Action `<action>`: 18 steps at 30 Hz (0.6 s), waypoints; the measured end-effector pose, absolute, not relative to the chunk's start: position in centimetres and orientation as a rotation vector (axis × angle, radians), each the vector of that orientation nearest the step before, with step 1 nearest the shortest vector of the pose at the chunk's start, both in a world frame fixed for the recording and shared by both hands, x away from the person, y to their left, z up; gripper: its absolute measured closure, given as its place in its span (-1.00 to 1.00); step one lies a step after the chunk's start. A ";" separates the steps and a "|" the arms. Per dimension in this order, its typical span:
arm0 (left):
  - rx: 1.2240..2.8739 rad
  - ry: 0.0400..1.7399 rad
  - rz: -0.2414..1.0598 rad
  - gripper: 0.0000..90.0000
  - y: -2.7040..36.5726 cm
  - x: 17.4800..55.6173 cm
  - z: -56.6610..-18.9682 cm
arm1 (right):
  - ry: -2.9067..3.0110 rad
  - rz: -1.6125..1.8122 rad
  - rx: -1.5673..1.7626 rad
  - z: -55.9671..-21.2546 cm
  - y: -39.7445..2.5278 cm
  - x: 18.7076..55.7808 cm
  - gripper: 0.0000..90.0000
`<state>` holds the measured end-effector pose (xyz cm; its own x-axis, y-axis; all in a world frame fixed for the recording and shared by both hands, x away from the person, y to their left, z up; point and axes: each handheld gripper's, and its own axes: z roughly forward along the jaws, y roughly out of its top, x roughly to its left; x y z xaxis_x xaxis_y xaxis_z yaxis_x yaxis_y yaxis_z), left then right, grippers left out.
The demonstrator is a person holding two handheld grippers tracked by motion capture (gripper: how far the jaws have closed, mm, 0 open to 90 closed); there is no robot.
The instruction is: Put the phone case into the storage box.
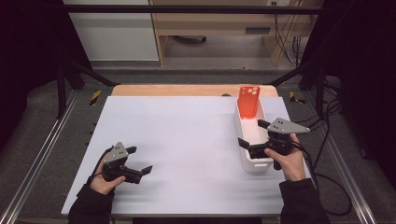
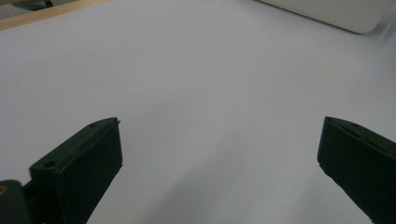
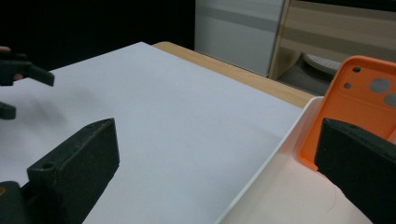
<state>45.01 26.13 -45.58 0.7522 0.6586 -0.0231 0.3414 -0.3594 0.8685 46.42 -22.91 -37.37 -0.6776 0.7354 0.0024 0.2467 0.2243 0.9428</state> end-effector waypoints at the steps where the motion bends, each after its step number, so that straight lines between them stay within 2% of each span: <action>1: 1.973 0.757 0.410 -1.00 26.1 45.0 -45.6 | 2.055 1.460 0.899 -37.7 -23.2 46.2 -0.99; 18: 1.941 0.739 0.414 -1.00 26.3 44.8 -45.2 | 2.046 1.522 0.876 -42.0 -27.9 42.8 -0.99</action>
<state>44.80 26.31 -45.21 0.7567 0.6533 -0.0256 0.3194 -0.3352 0.8864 42.84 -27.88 -42.05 -0.7016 0.7122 0.0225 0.2262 0.1927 0.9548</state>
